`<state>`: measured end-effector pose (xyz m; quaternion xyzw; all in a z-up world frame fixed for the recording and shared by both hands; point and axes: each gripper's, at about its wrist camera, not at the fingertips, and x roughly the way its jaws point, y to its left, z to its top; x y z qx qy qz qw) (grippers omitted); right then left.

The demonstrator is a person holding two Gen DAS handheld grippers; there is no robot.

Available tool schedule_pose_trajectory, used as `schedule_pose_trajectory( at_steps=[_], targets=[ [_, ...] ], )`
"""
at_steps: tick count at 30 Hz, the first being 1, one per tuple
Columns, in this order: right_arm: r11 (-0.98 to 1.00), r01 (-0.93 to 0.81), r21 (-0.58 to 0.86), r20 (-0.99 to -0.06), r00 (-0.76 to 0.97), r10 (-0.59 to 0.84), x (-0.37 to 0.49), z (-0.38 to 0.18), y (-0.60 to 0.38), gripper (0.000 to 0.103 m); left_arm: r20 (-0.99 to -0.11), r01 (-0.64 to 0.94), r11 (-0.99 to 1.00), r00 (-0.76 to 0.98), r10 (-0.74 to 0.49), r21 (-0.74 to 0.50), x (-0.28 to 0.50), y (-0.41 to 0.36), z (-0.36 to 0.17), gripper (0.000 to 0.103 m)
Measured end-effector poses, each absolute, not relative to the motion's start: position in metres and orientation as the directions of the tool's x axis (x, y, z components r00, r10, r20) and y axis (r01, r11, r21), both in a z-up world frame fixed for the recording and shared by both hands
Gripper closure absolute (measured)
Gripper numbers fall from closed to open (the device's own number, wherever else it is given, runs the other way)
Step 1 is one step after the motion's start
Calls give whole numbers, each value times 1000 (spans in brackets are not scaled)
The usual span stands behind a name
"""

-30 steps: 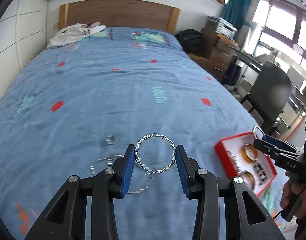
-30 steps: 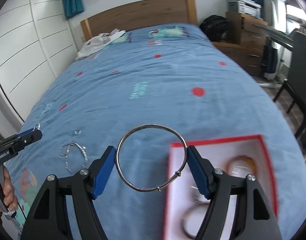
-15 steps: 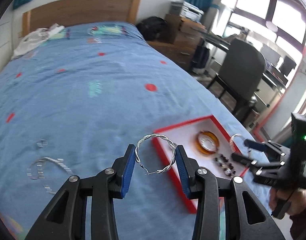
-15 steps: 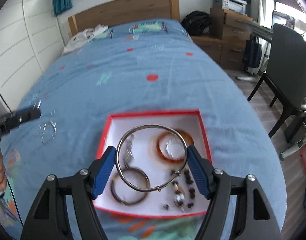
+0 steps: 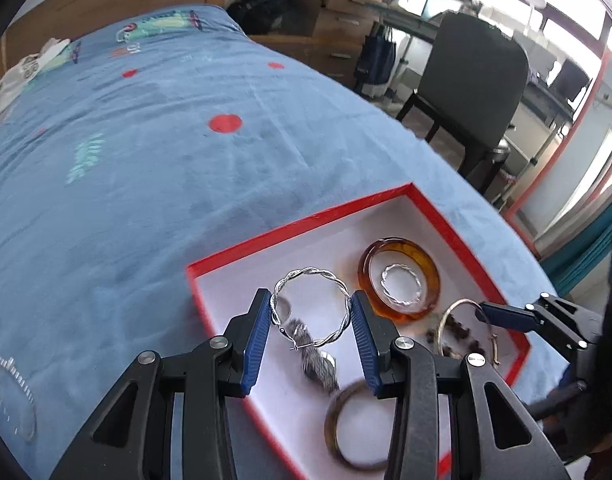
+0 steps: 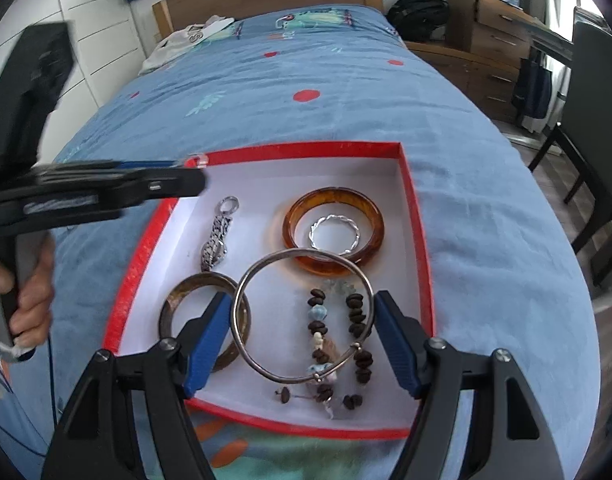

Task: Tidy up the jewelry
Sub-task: 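Carry the twisted hoop and silver bangle over the red box with both tools, then lower both items into the box and open both tools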

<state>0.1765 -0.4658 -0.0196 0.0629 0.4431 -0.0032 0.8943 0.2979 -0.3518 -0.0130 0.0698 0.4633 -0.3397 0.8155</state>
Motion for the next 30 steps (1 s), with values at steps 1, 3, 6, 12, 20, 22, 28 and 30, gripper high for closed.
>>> schedule_pose_trajectory(
  at_steps=[1, 3, 6, 12, 20, 22, 28, 30],
  targets=[
    [992, 59, 109, -795, 605, 51, 178, -21, -467, 33, -809, 626, 753, 325, -489, -204, 301, -356, -18, 63],
    [993, 53, 105, -803, 593, 53, 181, -27, -470, 33, -823, 640, 742, 304, -480, -197, 306, -364, -27, 63],
    [994, 39, 103, -807, 588, 61, 183, -32, -470, 33, -840, 651, 733, 273, -468, -197, 310, -373, -37, 63],
    [997, 19, 74, -818, 573, 50, 188, -35, -465, 32, -862, 658, 737, 277, -425, -152, 316, -378, -40, 63],
    [1000, -18, -1, -839, 544, 9, 189, -40, -456, 32, -865, 673, 731, 296, -405, -112, 313, -378, -42, 63],
    [1000, -26, -17, -843, 538, -1, 189, -41, -454, 32, -865, 669, 736, 303, -400, -106, 313, -376, -42, 63],
    [1000, -13, -14, -840, 542, -4, 189, -39, -454, 32, -864, 661, 744, 314, -394, -99, 315, -373, -41, 62],
    [1000, -9, -13, -840, 543, -6, 189, -39, -454, 32, -862, 661, 741, 303, -407, -118, 315, -371, -39, 60]
  ],
)
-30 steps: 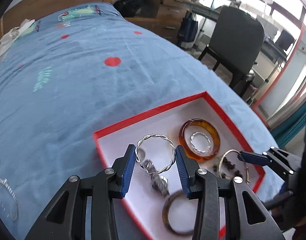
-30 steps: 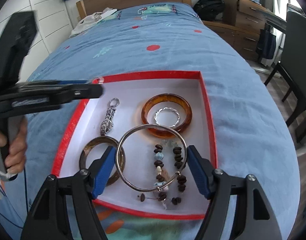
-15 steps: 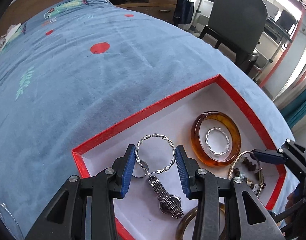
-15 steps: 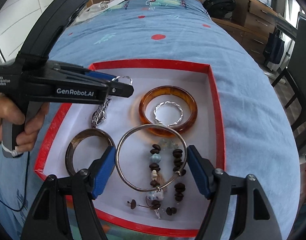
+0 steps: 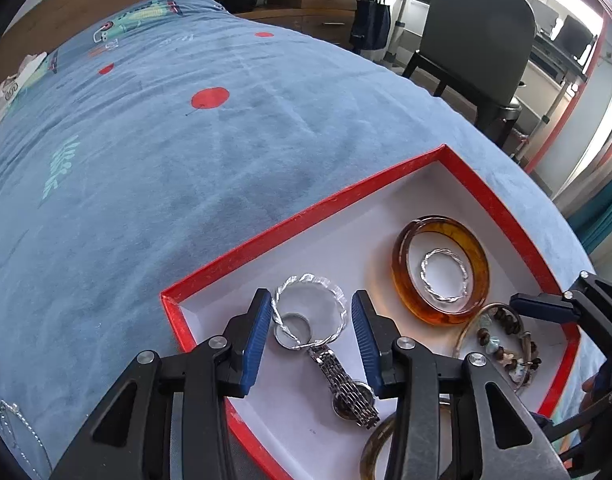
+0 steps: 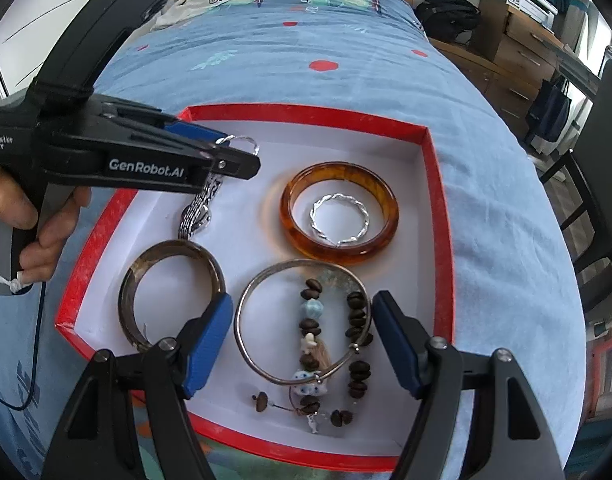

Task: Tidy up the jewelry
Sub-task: 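Lower both items into the box and open both tools, then withdraw both open tools from the box back over the bed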

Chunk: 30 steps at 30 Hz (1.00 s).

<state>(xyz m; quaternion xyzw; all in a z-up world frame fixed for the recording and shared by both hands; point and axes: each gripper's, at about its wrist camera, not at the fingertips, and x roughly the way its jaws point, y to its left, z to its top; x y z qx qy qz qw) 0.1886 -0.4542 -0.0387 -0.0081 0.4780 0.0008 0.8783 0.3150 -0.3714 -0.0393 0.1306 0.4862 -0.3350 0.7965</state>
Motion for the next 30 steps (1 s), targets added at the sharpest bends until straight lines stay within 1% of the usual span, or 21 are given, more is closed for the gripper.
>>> schedule_pose_trajectory(
  at_steps=[1, 4, 11, 16, 20, 23, 28, 30],
  targets=[
    [1000, -8, -12, -840, 543, -6, 188, -38, -454, 32, -861, 660, 741, 301, -410, -122, 314, -370, -38, 58],
    [1000, 1, -3, -838, 546, -3, 187, -35, -455, 32, -855, 659, 745, 321, -407, -106, 310, -367, -33, 47],
    [1000, 22, -8, -824, 566, -19, 172, -15, -454, 32, -846, 647, 753, 332, -418, -119, 299, -350, -13, 45],
    [999, 45, -10, -797, 602, -35, 152, 16, -452, 32, -824, 633, 765, 367, -431, -119, 279, -321, 20, 43],
    [998, 62, -18, -766, 640, -54, 127, 51, -443, 32, -796, 605, 788, 418, -437, -115, 257, -283, 51, 42],
    [997, 71, -23, -746, 663, -64, 109, 77, -432, 32, -771, 564, 818, 470, -430, -113, 236, -238, 76, 42],
    [997, 72, -14, -700, 712, -61, 82, 115, -401, 32, -741, 494, 865, 549, -387, -87, 206, -164, 105, 42],
    [998, 70, -5, -683, 728, -54, 72, 128, -388, 32, -728, 462, 884, 581, -363, -72, 192, -133, 115, 40]
  ],
)
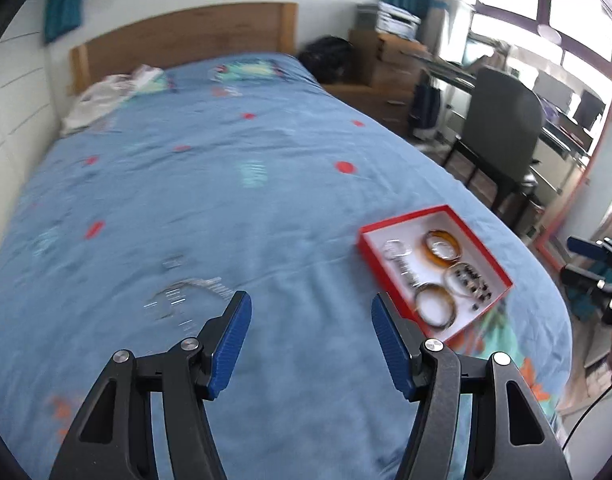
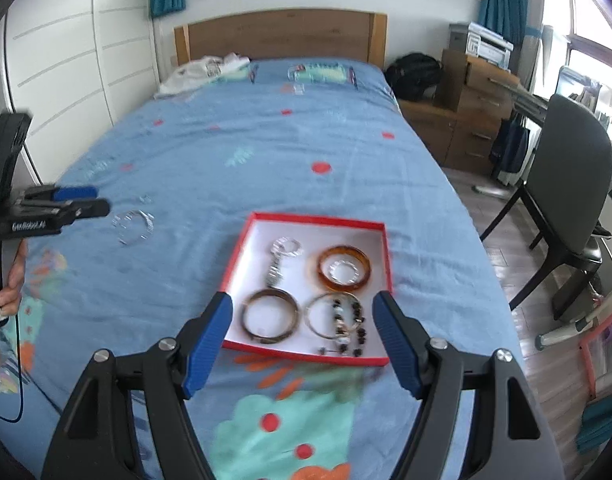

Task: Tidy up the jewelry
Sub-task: 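Withdraw both open tools from the box back over the bed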

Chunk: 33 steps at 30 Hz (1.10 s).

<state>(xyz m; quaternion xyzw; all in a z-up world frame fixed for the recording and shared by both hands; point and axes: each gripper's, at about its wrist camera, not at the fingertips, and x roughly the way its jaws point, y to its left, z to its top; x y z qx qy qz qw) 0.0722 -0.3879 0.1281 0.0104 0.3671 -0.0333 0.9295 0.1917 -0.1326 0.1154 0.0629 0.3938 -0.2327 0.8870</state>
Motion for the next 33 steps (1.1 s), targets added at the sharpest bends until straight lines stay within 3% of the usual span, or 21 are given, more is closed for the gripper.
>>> schedule_pose_trajectory(
  at_steps=[4, 15, 33],
  targets=[
    [999, 39, 9, -648, 762, -24, 59, 149, -356, 32, -699, 382, 922, 645, -308, -54, 163, -68, 132, 32],
    [998, -61, 22, -622, 780, 61, 74, 161, -277, 31, -669, 201, 979, 722, -180, -46, 126, 56, 138, 22],
    [980, -184, 69, -694, 697, 180, 184, 95, -216, 30, -734, 151, 979, 648, -203, -137, 215, 83, 73, 19]
  ],
)
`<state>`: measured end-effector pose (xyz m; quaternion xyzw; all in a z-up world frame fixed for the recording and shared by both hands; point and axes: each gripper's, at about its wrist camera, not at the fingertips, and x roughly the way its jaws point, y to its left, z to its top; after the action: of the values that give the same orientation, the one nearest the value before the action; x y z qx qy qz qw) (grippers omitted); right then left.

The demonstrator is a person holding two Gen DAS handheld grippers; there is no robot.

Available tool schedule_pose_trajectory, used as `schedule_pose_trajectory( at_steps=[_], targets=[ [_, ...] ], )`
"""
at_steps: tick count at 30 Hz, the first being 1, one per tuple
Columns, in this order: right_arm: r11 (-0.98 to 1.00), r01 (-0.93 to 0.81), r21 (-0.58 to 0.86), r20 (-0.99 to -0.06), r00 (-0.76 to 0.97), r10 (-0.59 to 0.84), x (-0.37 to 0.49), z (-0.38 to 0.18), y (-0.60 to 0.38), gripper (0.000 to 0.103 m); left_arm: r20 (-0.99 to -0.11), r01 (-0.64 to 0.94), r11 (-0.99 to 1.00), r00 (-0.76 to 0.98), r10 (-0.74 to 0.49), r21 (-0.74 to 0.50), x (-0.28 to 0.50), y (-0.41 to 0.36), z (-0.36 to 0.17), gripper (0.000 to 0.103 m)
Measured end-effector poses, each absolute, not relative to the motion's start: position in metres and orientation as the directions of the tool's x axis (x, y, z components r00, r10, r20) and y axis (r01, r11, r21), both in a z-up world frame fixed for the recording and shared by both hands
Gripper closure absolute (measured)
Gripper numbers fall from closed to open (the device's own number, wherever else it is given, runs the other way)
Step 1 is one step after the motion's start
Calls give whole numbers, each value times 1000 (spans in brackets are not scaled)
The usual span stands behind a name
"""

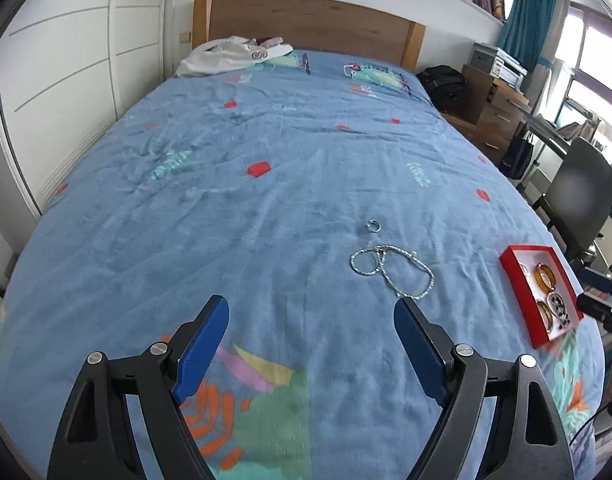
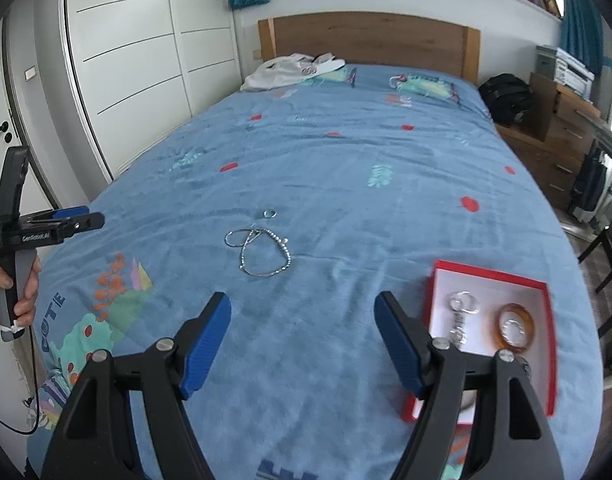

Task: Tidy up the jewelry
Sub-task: 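Withdraw both open tools from the box back over the bed, then move the left tool to the small silver ring while the right tool nears the beaded chain necklace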

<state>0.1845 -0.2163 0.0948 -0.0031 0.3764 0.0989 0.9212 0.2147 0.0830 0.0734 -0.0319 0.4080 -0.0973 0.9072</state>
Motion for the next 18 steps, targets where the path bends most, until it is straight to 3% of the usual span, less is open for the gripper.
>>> schedule_pose_trajectory(
  at_steps=[18],
  targets=[
    [959, -261, 105, -748, 615, 250, 263, 27, -185, 30, -776, 227, 958, 566, -277, -176, 301, 77, 20, 19]
  ],
)
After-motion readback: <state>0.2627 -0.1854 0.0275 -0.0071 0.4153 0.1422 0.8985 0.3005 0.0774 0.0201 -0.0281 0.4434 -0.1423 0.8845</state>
